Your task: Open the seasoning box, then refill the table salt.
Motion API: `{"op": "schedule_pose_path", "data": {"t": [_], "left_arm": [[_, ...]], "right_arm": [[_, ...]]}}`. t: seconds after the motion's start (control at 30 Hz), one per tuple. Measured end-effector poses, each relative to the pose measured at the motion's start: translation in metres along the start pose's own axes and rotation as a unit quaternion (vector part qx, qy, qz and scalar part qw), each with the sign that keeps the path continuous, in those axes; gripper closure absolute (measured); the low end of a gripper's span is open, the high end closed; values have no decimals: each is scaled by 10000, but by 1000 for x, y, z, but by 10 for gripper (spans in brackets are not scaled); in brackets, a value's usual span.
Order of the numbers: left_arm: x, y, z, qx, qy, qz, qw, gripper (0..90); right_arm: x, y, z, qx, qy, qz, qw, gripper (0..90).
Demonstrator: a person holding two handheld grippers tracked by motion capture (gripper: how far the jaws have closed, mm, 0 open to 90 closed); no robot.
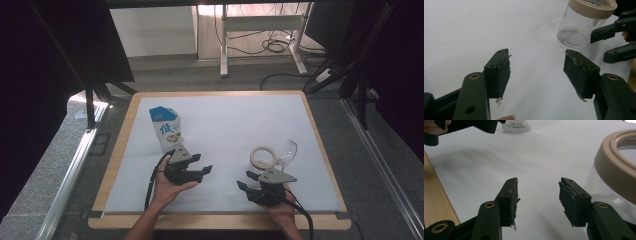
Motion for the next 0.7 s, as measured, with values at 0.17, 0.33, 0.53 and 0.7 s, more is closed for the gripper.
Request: {"op": "schedule_pose_path", "data": {"t": [0.17, 0.33, 0.53, 0.7], "left_arm": [[3, 7, -4, -34, 35, 124, 9999, 384], [11, 21, -9, -65, 125, 262, 9996, 379], [28, 41, -16, -186, 302, 484, 9982, 396], [45, 58, -21, -237, 441, 635, 9967, 439]], "right_arm": [[3, -2, 1, -15, -1, 46, 10000, 495], [5, -4, 3, -11, 16, -15, 10000, 495], [11, -10, 7, -25, 80, 61, 9999, 494], [17, -15, 10, -8, 143, 125, 9998, 490]]}}
Point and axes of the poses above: each handheld gripper's, and its own axes: y roughly backward along the jaws, z roughly out of its top, x roughly to its left, the point moved 9 cm from there along -y, roughly forward along the jaws, and after that the axes turned 3 degrees about -y, right-handed, at the moved point
